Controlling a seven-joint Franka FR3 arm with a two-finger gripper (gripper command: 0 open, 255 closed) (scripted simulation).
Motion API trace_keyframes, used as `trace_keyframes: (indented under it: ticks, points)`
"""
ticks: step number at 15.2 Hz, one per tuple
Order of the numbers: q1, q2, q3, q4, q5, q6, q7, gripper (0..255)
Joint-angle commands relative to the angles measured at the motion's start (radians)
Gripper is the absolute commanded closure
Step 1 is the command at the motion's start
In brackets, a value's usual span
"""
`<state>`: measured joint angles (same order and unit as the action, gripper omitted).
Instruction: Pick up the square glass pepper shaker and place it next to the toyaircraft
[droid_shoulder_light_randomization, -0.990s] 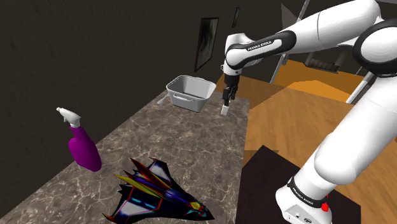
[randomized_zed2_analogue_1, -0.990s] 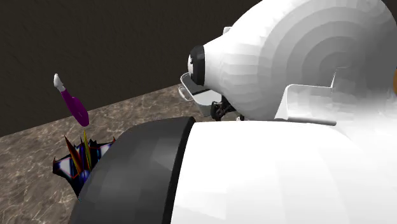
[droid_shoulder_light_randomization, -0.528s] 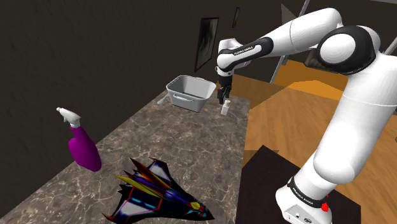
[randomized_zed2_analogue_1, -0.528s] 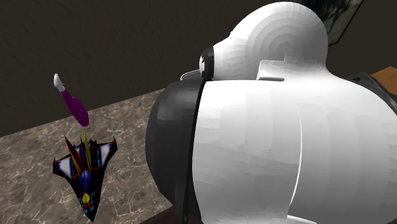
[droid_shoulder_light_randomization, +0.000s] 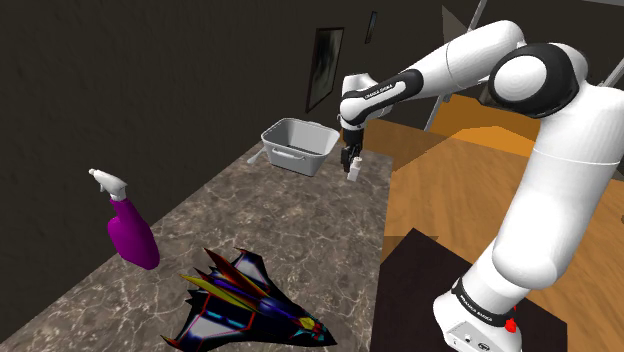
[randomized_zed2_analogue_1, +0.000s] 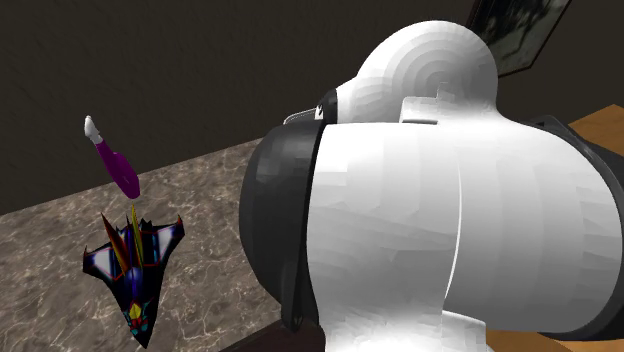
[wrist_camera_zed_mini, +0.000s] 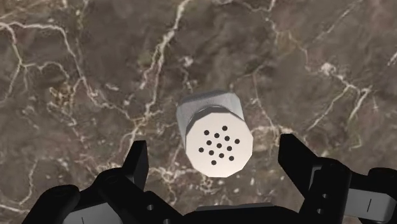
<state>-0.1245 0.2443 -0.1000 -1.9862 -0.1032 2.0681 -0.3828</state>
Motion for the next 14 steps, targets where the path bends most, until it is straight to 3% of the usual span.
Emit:
trace_keyframes:
  ticks: [1,6,7,14]
  points:
    - [0.000,0.000,0.000,-0.004,0.000,0.005,0.000,0]
    - [0.000,0.000,0.000,-0.004,0.000,0.005,0.000,0]
    - [0.000,0.000,0.000,-0.004,0.000,0.005,0.000,255]
    - [0.000,0.000,0.000,-0.004,0.000,0.005,0.000,255]
